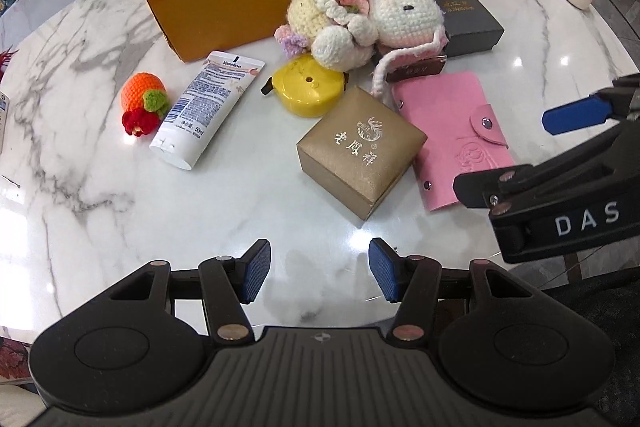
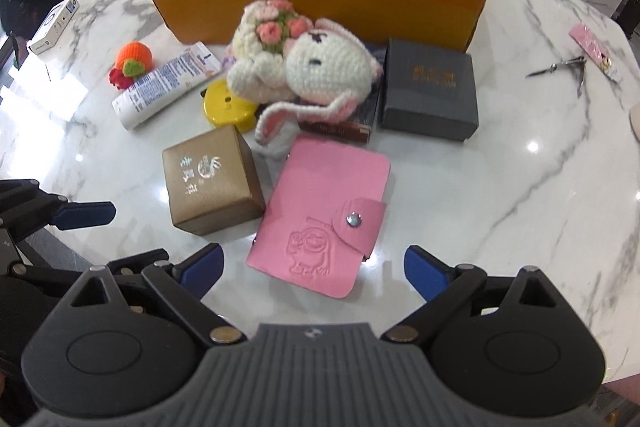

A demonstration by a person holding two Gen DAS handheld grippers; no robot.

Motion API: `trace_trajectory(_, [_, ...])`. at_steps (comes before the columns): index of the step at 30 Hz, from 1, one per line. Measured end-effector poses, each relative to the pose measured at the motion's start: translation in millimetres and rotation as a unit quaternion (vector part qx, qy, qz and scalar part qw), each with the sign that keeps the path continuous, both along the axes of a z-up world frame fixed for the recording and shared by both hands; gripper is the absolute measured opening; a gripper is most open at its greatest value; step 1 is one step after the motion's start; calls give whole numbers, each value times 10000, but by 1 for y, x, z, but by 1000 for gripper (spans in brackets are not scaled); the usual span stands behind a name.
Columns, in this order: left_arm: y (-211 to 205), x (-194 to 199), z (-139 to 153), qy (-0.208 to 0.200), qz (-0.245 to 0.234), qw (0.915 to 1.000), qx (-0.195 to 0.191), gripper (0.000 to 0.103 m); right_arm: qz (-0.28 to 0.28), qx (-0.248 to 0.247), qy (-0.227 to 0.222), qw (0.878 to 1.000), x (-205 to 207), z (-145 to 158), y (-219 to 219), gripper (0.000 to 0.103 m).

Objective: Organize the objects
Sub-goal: 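Withdraw both tools from the box back toward the remaining items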

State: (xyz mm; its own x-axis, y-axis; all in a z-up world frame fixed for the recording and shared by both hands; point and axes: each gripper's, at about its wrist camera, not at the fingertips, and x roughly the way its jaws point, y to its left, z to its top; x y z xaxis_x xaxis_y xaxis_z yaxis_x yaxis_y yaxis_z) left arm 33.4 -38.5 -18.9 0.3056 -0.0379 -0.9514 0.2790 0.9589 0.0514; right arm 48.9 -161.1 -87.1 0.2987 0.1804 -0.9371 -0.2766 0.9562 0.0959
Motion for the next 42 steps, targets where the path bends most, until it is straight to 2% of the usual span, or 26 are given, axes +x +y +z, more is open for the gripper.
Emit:
trace_trajectory(15, [-3, 6, -19, 263, -62, 9996, -13, 64, 69, 29, 244, 9997, 10, -24, 8, 97])
trace_trajectory(21, [-1, 9, -22, 414, 130, 9987, -264, 64, 82, 0, 259, 9996, 10, -26, 10, 97])
trace_trajectory(27, [-16, 8, -26, 450, -50, 9989, -150, 63, 54, -72, 264, 9996, 9, -26, 6, 97])
trace_trajectory(32, [-25, 7, -28, 515, -201, 9982, -247, 63, 5, -55, 291, 9996, 9, -27, 2, 98])
trace_trajectory(42, [-20, 6, -28, 528, -211, 9980, -265, 63, 21, -23, 288, 9996, 11, -28, 7, 98])
